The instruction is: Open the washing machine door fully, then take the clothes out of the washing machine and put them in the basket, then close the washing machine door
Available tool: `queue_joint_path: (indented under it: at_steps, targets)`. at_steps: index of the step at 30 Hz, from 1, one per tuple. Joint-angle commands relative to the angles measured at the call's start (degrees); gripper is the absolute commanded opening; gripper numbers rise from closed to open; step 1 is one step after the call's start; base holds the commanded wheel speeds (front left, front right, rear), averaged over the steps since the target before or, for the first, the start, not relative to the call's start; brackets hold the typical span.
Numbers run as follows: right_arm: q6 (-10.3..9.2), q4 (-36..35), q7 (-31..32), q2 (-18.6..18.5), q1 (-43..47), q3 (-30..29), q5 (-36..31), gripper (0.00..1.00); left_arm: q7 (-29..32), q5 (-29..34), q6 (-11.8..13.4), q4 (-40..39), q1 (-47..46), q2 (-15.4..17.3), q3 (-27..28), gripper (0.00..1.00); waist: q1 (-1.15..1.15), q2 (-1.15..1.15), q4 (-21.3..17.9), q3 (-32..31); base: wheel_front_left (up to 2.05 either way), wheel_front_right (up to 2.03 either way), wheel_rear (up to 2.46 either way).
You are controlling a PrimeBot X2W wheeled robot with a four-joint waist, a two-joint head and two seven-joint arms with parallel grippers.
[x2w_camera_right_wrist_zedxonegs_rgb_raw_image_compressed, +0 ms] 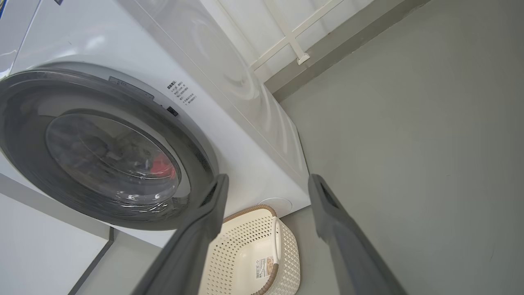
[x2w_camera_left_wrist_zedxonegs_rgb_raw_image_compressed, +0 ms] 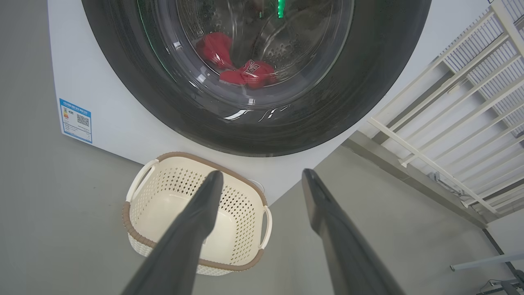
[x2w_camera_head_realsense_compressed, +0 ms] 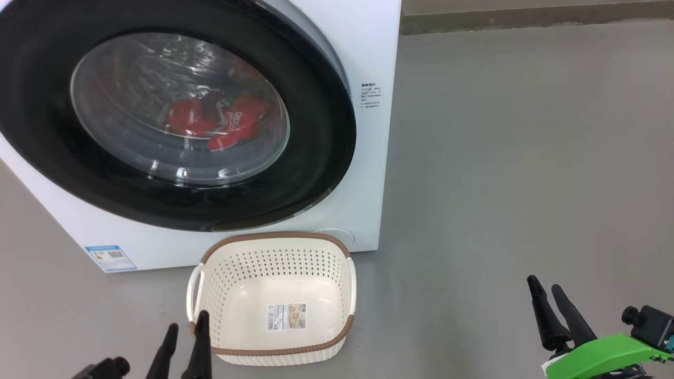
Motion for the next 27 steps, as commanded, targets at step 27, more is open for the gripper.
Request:
queue_joint_path:
  at_steps: [27]
  targets:
    - [0.02, -3.17, -5.25, -3.20, 1.74, 1.44, -15.21, 1.00, -5.28, 19.56, 0.41, -3.70, 1.02, 0.13, 2.05, 1.00, 0.00, 0.00, 0.39, 1.29, 0.00, 0.00, 0.00]
